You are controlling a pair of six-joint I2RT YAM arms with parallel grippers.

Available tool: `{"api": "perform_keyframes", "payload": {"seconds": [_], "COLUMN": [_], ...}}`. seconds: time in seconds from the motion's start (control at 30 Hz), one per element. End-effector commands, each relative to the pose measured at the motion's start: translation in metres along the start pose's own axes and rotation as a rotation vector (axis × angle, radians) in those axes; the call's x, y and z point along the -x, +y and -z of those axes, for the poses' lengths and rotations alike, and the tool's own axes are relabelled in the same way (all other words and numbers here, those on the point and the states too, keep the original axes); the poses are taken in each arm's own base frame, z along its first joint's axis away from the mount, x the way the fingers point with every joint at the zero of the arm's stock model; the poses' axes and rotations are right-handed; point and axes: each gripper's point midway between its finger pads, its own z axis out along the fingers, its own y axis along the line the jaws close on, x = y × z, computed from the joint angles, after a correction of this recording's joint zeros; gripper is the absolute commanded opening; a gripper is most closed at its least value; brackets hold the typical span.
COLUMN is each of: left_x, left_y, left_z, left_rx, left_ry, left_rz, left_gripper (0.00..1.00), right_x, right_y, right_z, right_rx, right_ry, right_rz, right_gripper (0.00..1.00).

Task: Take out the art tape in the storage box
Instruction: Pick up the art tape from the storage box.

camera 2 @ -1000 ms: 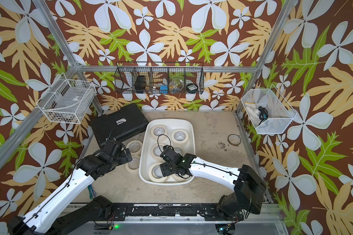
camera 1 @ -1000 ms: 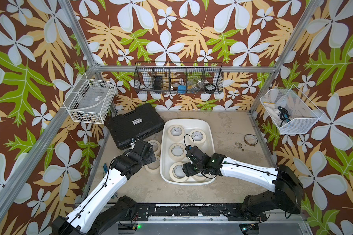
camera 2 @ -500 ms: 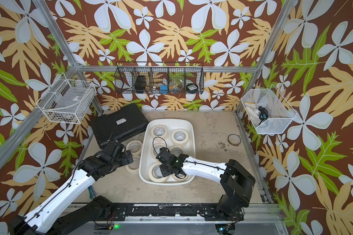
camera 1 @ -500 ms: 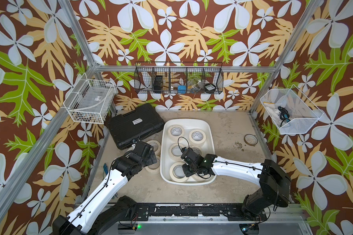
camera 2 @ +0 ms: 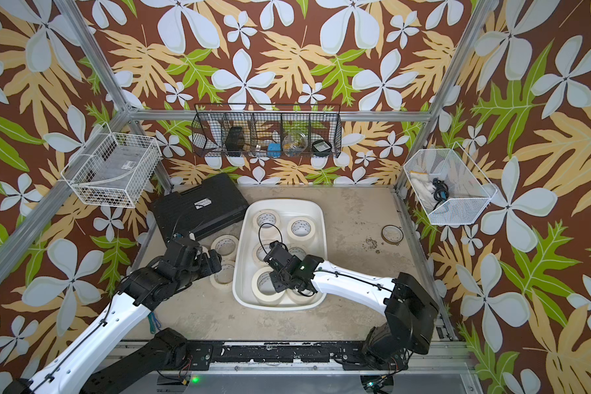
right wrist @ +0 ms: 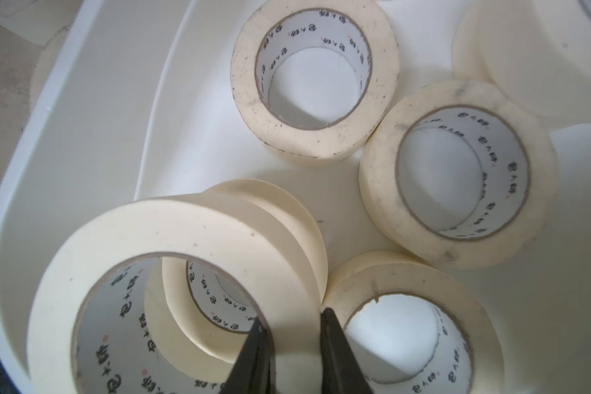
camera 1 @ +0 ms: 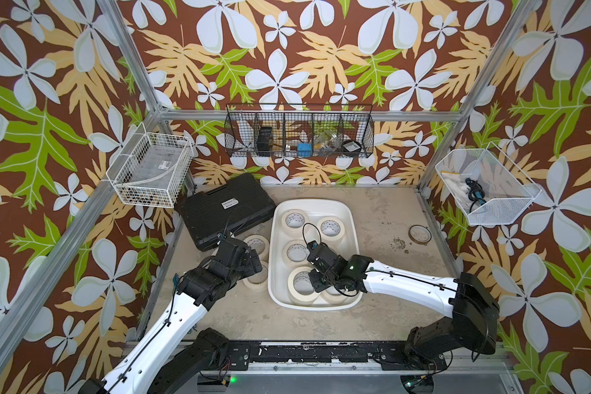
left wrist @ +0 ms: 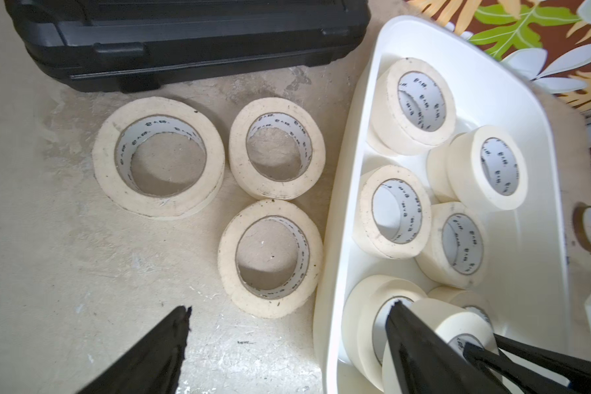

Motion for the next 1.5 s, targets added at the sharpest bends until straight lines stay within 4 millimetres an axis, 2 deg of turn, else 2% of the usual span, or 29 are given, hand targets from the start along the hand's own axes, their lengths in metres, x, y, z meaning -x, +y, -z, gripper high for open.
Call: {"api": "perform_keyframes", "payload": {"seconds": [0.0,0.1,0.3,0.57,0.8,0.97,1.13,1.37,1.47], "left_x": [0.003,0.003,0.005,-0.005,-0.030,-0.060,-0.078,-0.075,-0.078], "left_y": [-0.020,-0.032,-0.059,-0.105,-0.148,-0.175,-0.185,-0.186,-0.187], "left_z": [0.008,0.013,0.027,0.041,0.038,0.023,0.003,-0.007,-0.011], "left_rx": [-0.111,-0.173,-0.244,-0.304,-0.313,-0.292,-0.250,-0.200,-0.193], "left_ry": [0.002,0.016,0.013,0.027,0.051,0.087,0.123,0.101,0.108], "left_rz": [0.003,-0.003,-0.054,-0.159,-0.300,-0.396,-0.425,-0.412,-0.417], "left_gripper": [0.92,0.87,0.85,0.82,0.81,0.81,0.81,0.75,0.71], "right_x": [0.015,0.025,0.036,0.037,0.033,0.031,0.029,0.028,0.029], "right_y": [-0.008,-0.015,-0.026,-0.037,-0.046,-0.048,-0.050,-0.050,-0.048], "right_z": [0.017,0.034,0.060,0.073,0.072,0.074,0.077,0.083,0.088], "right_rx": [-0.042,-0.066,-0.092,-0.108,-0.126,-0.119,-0.117,-0.105,-0.090], "right_ry": [-0.057,-0.096,-0.152,-0.177,-0.161,-0.162,-0.167,-0.173,-0.182], "right_rz": [0.010,0.011,0.002,-0.009,-0.026,-0.033,-0.039,-0.053,-0.064], "right_gripper": [0.03,0.02,0.00,0.00,0.00,0.00,0.00,0.00,0.03]}}
